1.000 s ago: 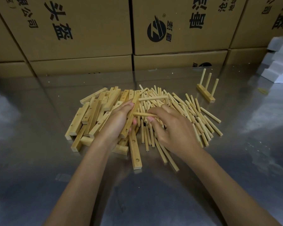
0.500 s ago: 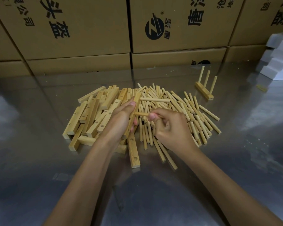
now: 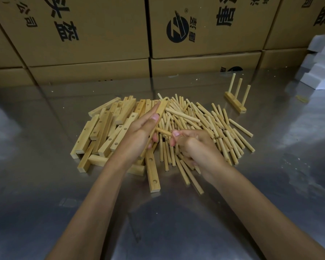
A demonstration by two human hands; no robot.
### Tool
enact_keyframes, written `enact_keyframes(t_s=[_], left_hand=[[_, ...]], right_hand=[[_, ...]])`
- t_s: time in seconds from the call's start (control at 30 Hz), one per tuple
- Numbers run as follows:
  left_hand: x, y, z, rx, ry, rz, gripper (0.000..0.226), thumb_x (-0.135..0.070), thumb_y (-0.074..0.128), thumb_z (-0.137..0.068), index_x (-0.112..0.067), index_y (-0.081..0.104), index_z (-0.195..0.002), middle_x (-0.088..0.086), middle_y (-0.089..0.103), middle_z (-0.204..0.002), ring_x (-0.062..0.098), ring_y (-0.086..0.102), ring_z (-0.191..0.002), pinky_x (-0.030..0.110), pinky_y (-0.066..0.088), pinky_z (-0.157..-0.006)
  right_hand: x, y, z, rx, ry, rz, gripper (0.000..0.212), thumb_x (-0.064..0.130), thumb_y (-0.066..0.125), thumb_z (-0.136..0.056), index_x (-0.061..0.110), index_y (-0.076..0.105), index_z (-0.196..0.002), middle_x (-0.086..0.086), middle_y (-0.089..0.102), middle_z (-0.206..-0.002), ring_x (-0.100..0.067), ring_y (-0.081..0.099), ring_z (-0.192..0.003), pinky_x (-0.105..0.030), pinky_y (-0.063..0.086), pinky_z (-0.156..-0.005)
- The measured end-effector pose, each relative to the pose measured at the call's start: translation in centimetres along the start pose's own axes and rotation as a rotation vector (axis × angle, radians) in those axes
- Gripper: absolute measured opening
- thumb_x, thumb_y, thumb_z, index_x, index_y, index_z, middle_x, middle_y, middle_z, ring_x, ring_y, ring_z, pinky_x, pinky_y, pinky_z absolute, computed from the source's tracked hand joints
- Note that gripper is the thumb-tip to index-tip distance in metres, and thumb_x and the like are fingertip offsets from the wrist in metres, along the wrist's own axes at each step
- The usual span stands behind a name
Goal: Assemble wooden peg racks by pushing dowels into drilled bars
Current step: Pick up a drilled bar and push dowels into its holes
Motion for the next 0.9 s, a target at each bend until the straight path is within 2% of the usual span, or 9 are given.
enact_keyframes(t_s=[0.1,0.17,0.27,0.43,0.53,0.6,0.7,0.83,0.9], left_hand=[[0.1,0.1,0.0,0.011,0.026,0.002,0.04,-0.039,0.042,-0.107,-0.049,0.044,-0.145,0.013,0.062,-0.133,0.002,0.052,-0.067,0.017,0.043,-0.056],[0.3,0.0,-0.1,0.005,0.026,-0.015,0.04,-0.039,0.042,-0.107,-0.048,0.044,-0.146,0.004,0.068,-0.119,0.005,0.052,-0.068,0.018,0.043,-0.055],[0.5,-0.3,-0.4,-0.012,-0.007,0.002,0.04,-0.036,0.043,-0.107,-0.043,0.047,-0.146,0.022,0.058,-0.134,0.0,0.052,-0.06,0.017,0.043,-0.052],[1.3,-1.1,-0.9,-0.028,-0.077,0.025,0.039,-0.037,0.045,-0.107,-0.039,0.052,-0.144,-0.011,0.06,-0.072,0.008,0.053,-0.061,0.023,0.043,-0.051],[1.6,-1.0,-1.0,-0.031,-0.108,-0.023,0.04,-0.043,0.043,-0.106,-0.043,0.049,-0.146,-0.001,0.059,-0.075,0.011,0.055,-0.068,0.028,0.044,-0.058],[1.8,-0.7,-0.9,-0.049,-0.112,-0.021,0.04,-0.044,0.043,-0.105,-0.044,0.048,-0.145,-0.01,0.065,-0.087,0.002,0.058,-0.065,0.022,0.046,-0.056],[2.1,-0.9,-1.0,-0.107,-0.162,0.043,0.04,-0.045,0.043,-0.105,-0.041,0.049,-0.145,-0.009,0.068,-0.11,-0.003,0.061,-0.064,0.022,0.048,-0.058],[2.6,-3.2,-1.2,-0.269,-0.201,0.12,0.038,-0.045,0.043,-0.105,-0.04,0.053,-0.141,-0.01,0.067,-0.07,0.01,0.064,-0.077,0.04,0.049,-0.08],[2.6,-4.4,-1.2,-0.334,-0.186,0.13,0.04,-0.046,0.043,-0.105,-0.043,0.049,-0.144,-0.006,0.069,-0.079,0.016,0.065,-0.092,0.045,0.051,-0.09]], right_hand=[[-0.4,0.4,0.1,0.052,0.121,-0.206,0.031,0.025,0.053,-0.102,0.01,0.065,-0.078,0.016,0.04,-0.045,-0.005,0.027,-0.043,-0.021,0.023,-0.041],[-0.3,0.3,0.0,0.016,0.079,-0.125,0.031,0.027,0.053,-0.102,0.014,0.065,-0.076,0.017,0.045,-0.049,-0.001,0.032,-0.041,-0.02,0.027,-0.044],[1.5,0.5,0.5,-0.136,-0.318,0.299,0.023,0.024,0.054,-0.101,0.022,0.063,-0.08,0.017,0.051,-0.053,0.0,0.044,-0.046,-0.013,0.033,-0.045],[2.7,1.3,1.1,-0.215,-0.659,0.706,0.016,0.018,0.051,-0.102,0.015,0.058,-0.088,0.009,0.049,-0.06,-0.008,0.045,-0.05,-0.023,0.032,-0.048],[2.0,1.2,0.5,-0.181,-0.609,0.641,0.016,0.021,0.051,-0.103,0.018,0.059,-0.089,0.012,0.048,-0.058,-0.009,0.046,-0.047,-0.02,0.029,-0.046],[1.8,0.8,0.0,-0.147,-0.548,0.503,0.013,0.024,0.054,-0.101,0.021,0.063,-0.092,0.011,0.052,-0.057,-0.009,0.049,-0.047,-0.018,0.031,-0.042],[1.9,-0.4,-0.5,-0.144,-0.48,0.329,0.006,0.035,0.064,-0.095,0.03,0.064,-0.097,0.001,0.064,-0.069,-0.023,0.06,-0.061,-0.042,0.05,-0.05],[1.5,-2.5,-1.1,-0.156,-0.407,0.248,0.018,0.032,0.074,-0.088,0.037,0.061,-0.099,0.0,0.061,-0.075,-0.007,0.058,-0.062,-0.015,0.05,-0.06],[0.7,-3.4,-1.7,-0.142,-0.312,0.314,0.015,0.026,0.073,-0.089,0.034,0.063,-0.095,-0.001,0.063,-0.076,-0.006,0.057,-0.061,-0.018,0.05,-0.059]])
Point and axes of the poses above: each hand's wrist, its own z-axis away from the middle knuckle, its own y-axis out of the palm, x = y × z, the point moved 6 cm from there along -z, towards the middle knuckle
